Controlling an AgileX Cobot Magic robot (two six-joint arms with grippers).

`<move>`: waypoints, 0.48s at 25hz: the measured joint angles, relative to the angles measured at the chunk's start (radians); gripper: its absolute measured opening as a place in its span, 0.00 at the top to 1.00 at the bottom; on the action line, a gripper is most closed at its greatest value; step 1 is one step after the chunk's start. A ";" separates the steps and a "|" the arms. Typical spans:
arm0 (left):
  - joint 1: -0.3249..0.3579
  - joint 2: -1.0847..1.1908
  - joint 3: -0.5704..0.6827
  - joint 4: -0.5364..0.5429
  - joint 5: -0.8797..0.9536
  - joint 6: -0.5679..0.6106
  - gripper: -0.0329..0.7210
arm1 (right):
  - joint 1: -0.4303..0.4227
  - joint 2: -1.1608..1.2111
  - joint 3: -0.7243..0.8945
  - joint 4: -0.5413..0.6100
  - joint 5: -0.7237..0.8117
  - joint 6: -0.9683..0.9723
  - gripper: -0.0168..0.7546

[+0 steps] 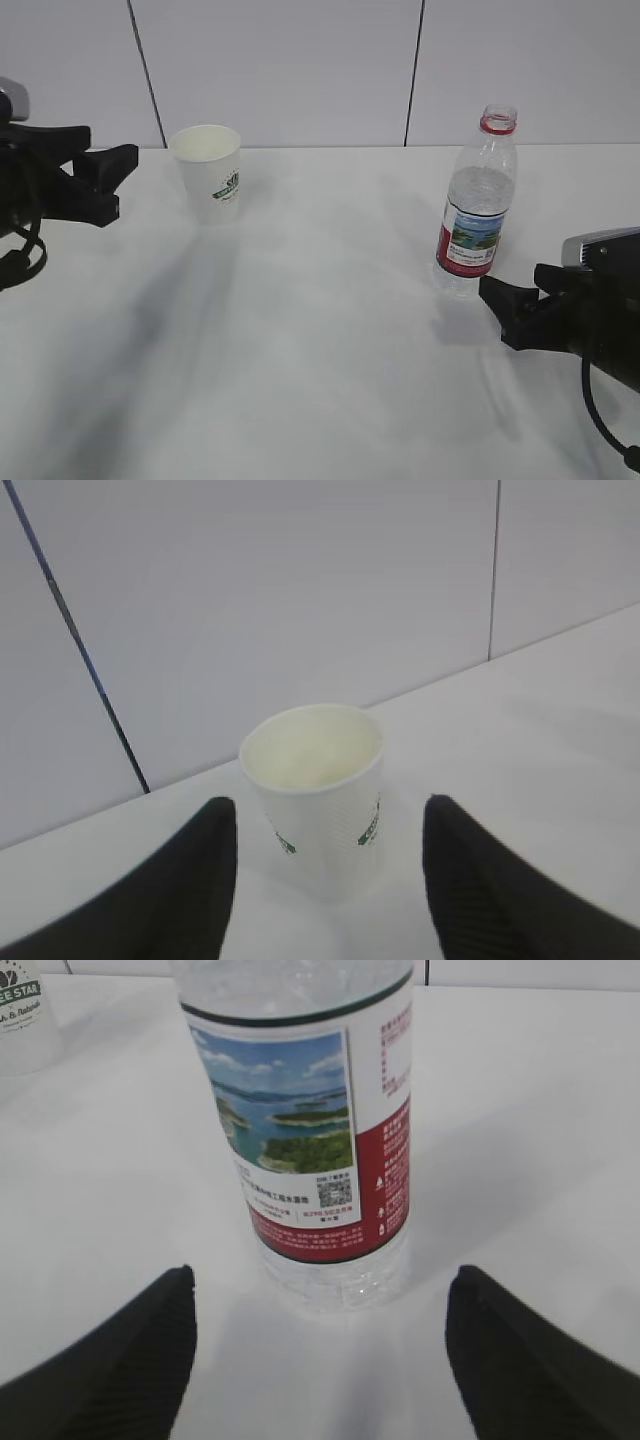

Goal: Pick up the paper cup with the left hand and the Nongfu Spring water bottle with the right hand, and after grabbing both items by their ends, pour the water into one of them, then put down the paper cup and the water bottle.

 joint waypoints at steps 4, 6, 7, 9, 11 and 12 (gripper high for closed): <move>0.000 0.043 0.027 0.006 -0.087 -0.045 0.37 | 0.000 0.001 0.000 -0.003 -0.002 -0.001 0.22; 0.000 0.051 0.036 0.008 -0.121 -0.051 0.37 | 0.000 0.002 0.000 -0.003 -0.002 -0.001 0.22; 0.000 0.052 0.038 0.008 -0.128 -0.052 0.37 | 0.000 0.002 0.000 -0.003 -0.004 -0.002 0.22; 0.000 0.052 0.038 0.009 -0.139 -0.054 0.37 | 0.000 0.002 0.000 -0.008 -0.004 -0.002 0.22; 0.000 0.052 0.038 0.010 -0.143 -0.056 0.37 | 0.000 0.002 0.000 -0.015 -0.004 -0.002 0.22; 0.000 0.054 0.038 0.012 -0.143 -0.056 0.37 | 0.000 0.002 0.000 -0.017 -0.004 -0.002 0.22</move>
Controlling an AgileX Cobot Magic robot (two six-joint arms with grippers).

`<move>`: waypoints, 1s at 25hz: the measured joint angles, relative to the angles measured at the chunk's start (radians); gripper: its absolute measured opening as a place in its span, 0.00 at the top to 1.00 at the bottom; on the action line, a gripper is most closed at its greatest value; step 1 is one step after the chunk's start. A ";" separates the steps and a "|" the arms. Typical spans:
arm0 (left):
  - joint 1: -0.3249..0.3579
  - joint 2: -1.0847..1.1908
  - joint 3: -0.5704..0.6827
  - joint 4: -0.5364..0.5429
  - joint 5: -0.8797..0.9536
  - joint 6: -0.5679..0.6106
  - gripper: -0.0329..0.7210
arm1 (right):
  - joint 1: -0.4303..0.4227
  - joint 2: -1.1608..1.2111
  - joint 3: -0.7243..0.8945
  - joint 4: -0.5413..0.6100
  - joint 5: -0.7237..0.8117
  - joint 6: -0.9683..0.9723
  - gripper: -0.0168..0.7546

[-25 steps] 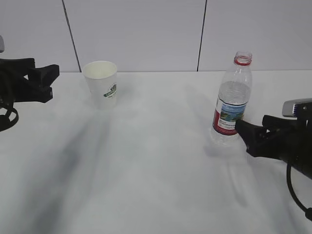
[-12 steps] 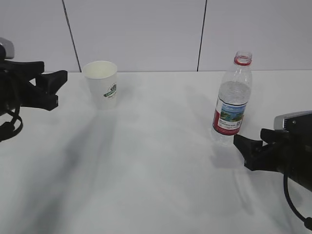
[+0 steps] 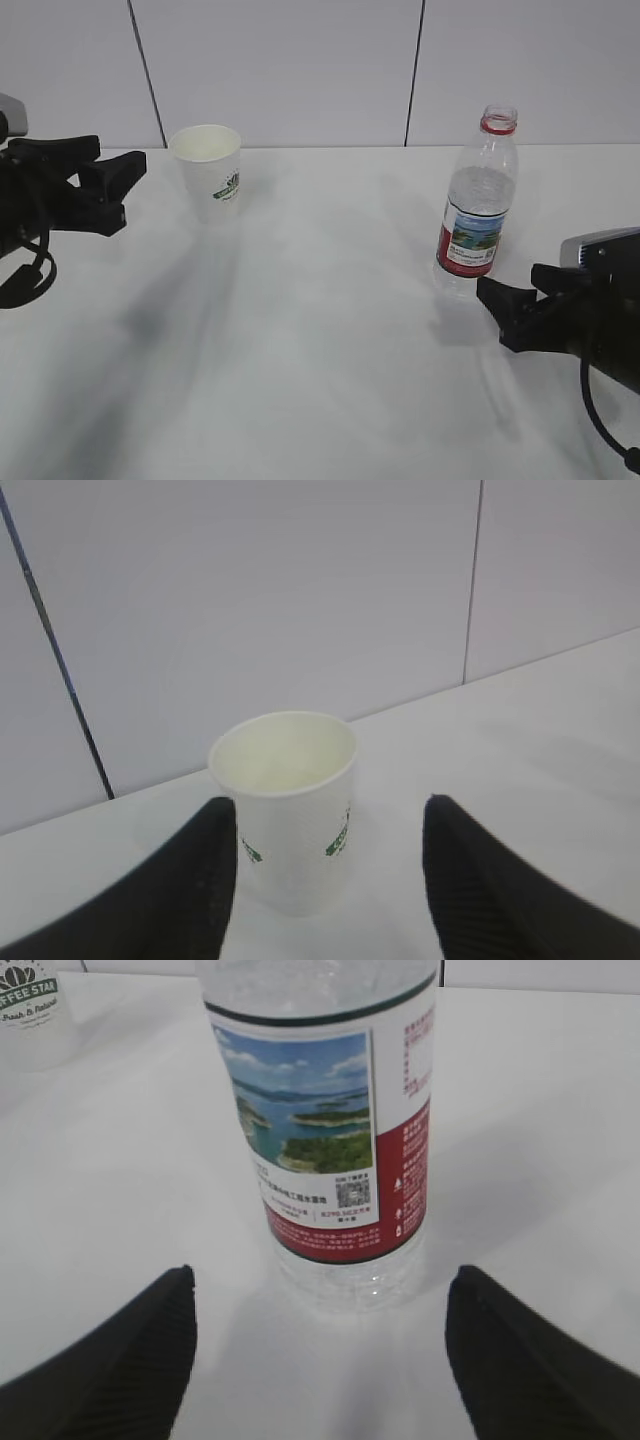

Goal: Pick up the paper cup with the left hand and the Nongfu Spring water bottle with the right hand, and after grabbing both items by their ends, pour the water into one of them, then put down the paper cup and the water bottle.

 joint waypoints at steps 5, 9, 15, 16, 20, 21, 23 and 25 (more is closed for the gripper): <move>0.000 0.000 0.032 0.009 -0.015 -0.002 0.37 | 0.000 0.000 -0.006 -0.010 0.000 0.000 0.22; 0.000 0.002 0.079 0.010 -0.063 -0.005 0.37 | 0.000 0.000 -0.008 -0.012 0.000 0.004 0.22; 0.000 0.002 0.151 -0.048 -0.097 -0.008 0.37 | 0.000 0.000 -0.010 -0.012 0.000 0.023 0.22; 0.000 0.002 0.163 -0.050 -0.105 -0.008 0.37 | 0.000 0.000 -0.010 -0.012 0.000 0.025 0.22; 0.000 0.002 0.181 -0.056 -0.116 -0.009 0.37 | 0.000 0.000 -0.031 -0.012 0.000 0.026 0.22; 0.000 0.002 0.183 -0.056 -0.120 -0.009 0.37 | 0.000 0.000 -0.038 -0.012 0.000 0.026 0.22; 0.000 0.002 0.186 -0.058 -0.123 -0.009 0.37 | 0.000 0.000 -0.054 -0.012 0.000 0.027 0.22; 0.000 0.002 0.188 -0.058 -0.136 -0.009 0.37 | 0.000 0.005 -0.071 -0.012 -0.002 0.029 0.22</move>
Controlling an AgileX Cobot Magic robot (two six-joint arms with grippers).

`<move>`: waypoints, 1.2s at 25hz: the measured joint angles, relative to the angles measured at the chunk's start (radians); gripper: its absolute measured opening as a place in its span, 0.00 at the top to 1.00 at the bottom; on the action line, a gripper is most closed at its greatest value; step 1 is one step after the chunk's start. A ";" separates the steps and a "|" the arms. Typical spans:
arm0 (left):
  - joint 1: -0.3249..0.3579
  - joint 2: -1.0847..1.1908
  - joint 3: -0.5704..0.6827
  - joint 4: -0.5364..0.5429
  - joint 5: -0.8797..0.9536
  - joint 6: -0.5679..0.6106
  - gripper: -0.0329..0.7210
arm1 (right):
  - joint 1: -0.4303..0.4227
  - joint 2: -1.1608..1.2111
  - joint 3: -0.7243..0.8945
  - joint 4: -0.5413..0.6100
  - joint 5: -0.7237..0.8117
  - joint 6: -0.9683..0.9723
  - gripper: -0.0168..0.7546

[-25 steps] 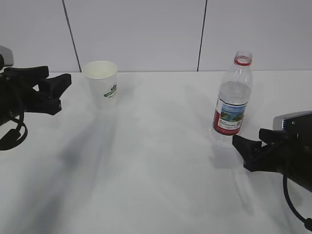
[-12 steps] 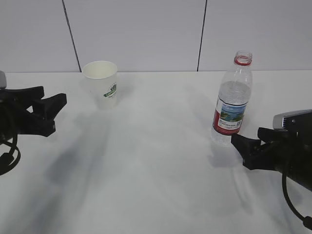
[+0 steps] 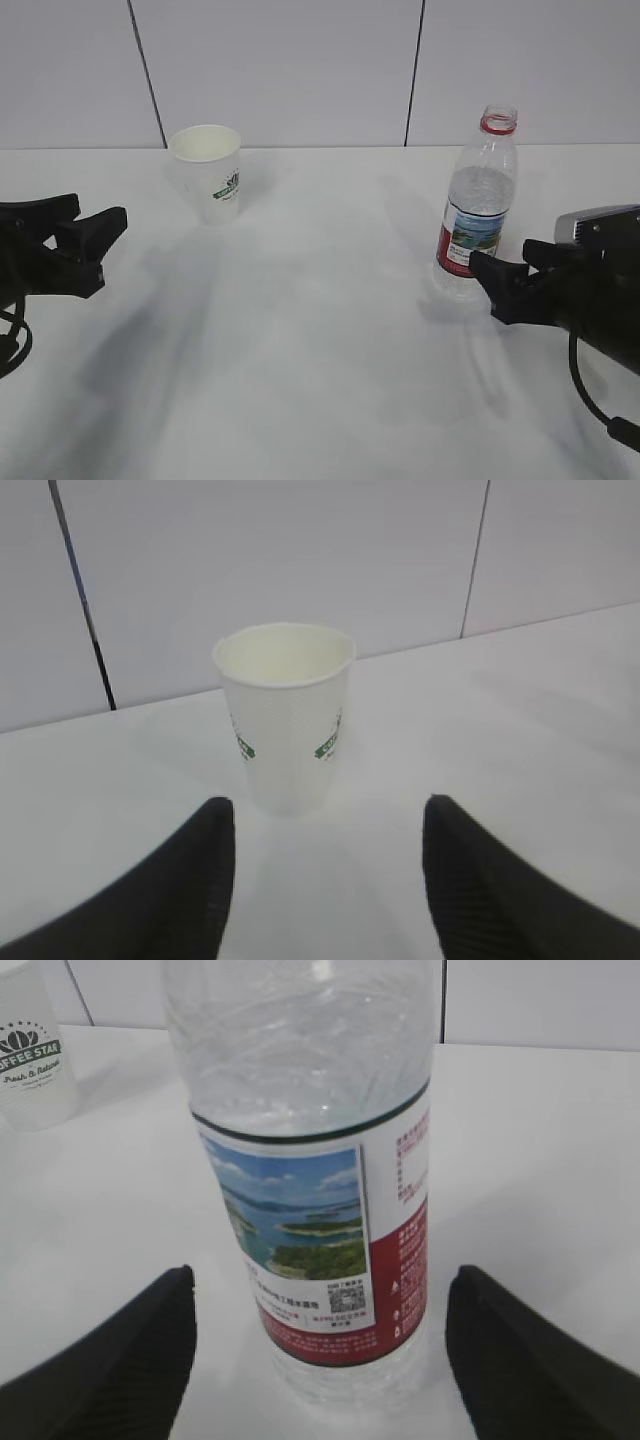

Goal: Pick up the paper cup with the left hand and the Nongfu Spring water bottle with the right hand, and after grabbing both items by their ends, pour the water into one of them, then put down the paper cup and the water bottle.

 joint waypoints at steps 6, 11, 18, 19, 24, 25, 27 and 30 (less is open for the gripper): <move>0.000 0.000 0.000 0.000 -0.031 0.000 0.37 | 0.000 0.063 -0.048 -0.009 0.000 0.014 0.19; 0.000 0.000 0.000 0.006 -0.035 0.000 0.37 | 0.000 0.109 -0.105 -0.039 0.000 0.040 0.15; 0.000 0.000 0.000 0.008 -0.035 -0.001 0.37 | 0.000 0.158 -0.177 -0.074 0.000 0.094 0.11; 0.000 0.000 0.000 0.008 -0.035 -0.001 0.37 | 0.000 0.158 -0.182 -0.074 0.000 0.095 0.11; 0.000 0.000 0.000 0.010 -0.035 -0.001 0.37 | 0.000 0.158 -0.202 -0.077 0.000 0.099 0.11; 0.000 0.000 0.000 0.010 -0.035 -0.001 0.37 | 0.000 0.159 -0.207 -0.077 0.000 0.100 0.11; 0.000 0.000 0.000 0.010 -0.035 -0.001 0.37 | 0.000 0.161 -0.219 -0.077 0.000 0.100 0.11; 0.000 0.000 0.000 0.010 -0.035 -0.001 0.37 | 0.000 0.178 -0.238 -0.077 0.000 0.100 0.11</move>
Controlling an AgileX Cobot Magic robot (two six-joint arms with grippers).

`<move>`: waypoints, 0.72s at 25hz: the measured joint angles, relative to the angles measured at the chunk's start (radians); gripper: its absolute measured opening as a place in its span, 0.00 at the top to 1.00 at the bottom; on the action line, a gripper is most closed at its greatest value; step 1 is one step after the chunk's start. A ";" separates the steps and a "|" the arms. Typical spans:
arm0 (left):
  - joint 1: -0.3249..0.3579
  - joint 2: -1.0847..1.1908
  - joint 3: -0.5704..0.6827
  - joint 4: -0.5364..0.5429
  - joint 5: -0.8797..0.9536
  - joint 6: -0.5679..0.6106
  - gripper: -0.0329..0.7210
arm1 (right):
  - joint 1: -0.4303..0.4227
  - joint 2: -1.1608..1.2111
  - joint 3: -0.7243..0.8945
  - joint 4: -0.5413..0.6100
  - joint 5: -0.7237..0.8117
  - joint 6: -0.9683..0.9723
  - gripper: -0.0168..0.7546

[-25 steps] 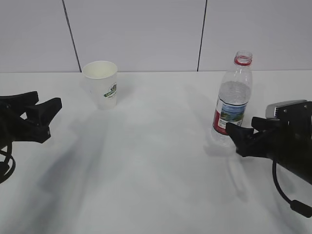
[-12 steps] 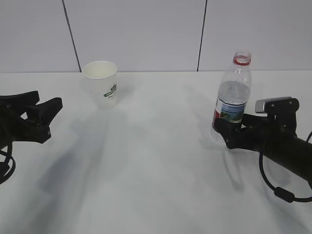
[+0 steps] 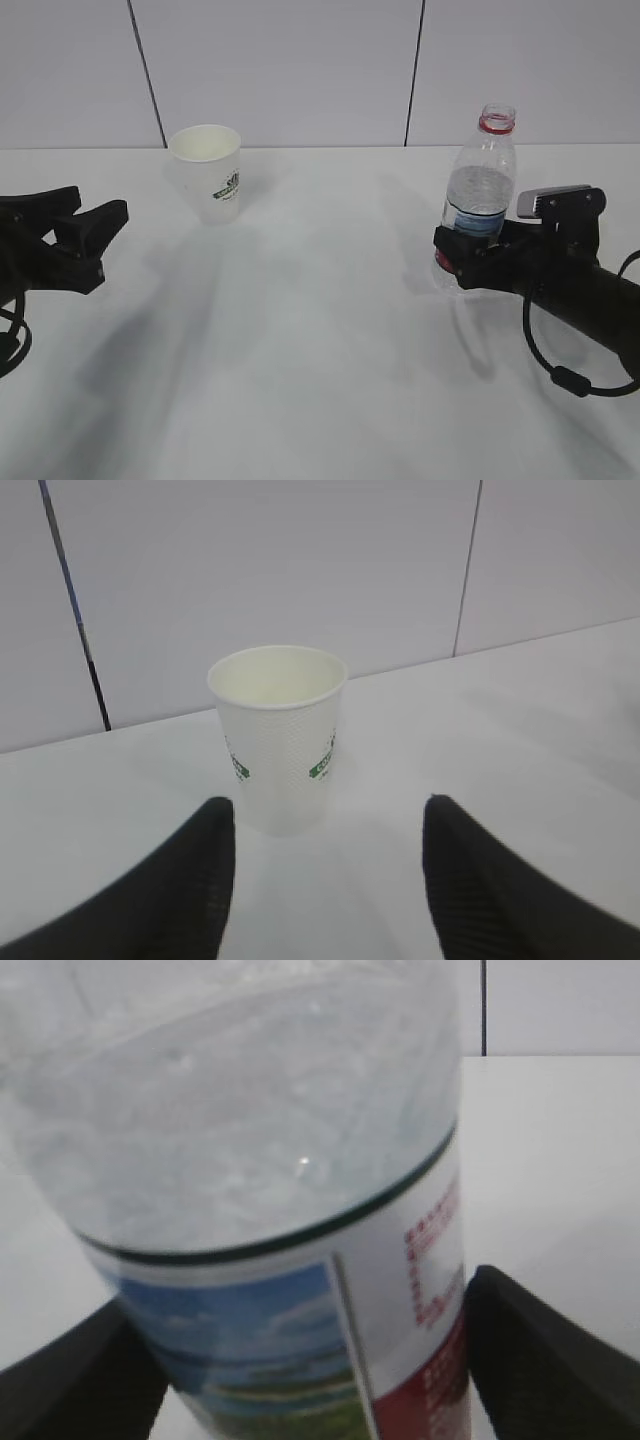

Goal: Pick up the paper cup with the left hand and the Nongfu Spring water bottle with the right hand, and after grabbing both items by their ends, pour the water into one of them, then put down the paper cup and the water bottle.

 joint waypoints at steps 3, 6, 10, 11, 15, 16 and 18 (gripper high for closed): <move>0.000 0.000 0.000 0.000 0.000 0.000 0.37 | 0.000 0.016 -0.012 -0.002 0.000 0.000 0.11; 0.000 0.000 0.000 0.000 0.000 0.000 0.37 | 0.000 0.016 -0.023 -0.004 0.000 0.000 0.11; 0.000 0.000 0.000 0.000 0.000 0.000 0.37 | 0.000 0.016 -0.051 -0.005 0.000 0.000 0.11; 0.000 0.000 0.000 0.000 0.000 0.000 0.37 | 0.000 0.016 -0.054 -0.005 0.000 0.000 0.11; 0.000 0.000 0.000 0.000 0.000 0.000 0.37 | 0.000 0.016 -0.060 -0.005 0.000 0.000 0.11; 0.000 0.000 0.000 0.000 0.000 0.000 0.37 | 0.000 0.016 -0.060 -0.005 0.000 0.000 0.11; 0.000 0.000 0.000 0.000 0.000 0.000 0.37 | 0.000 0.016 -0.060 -0.005 0.000 0.000 0.12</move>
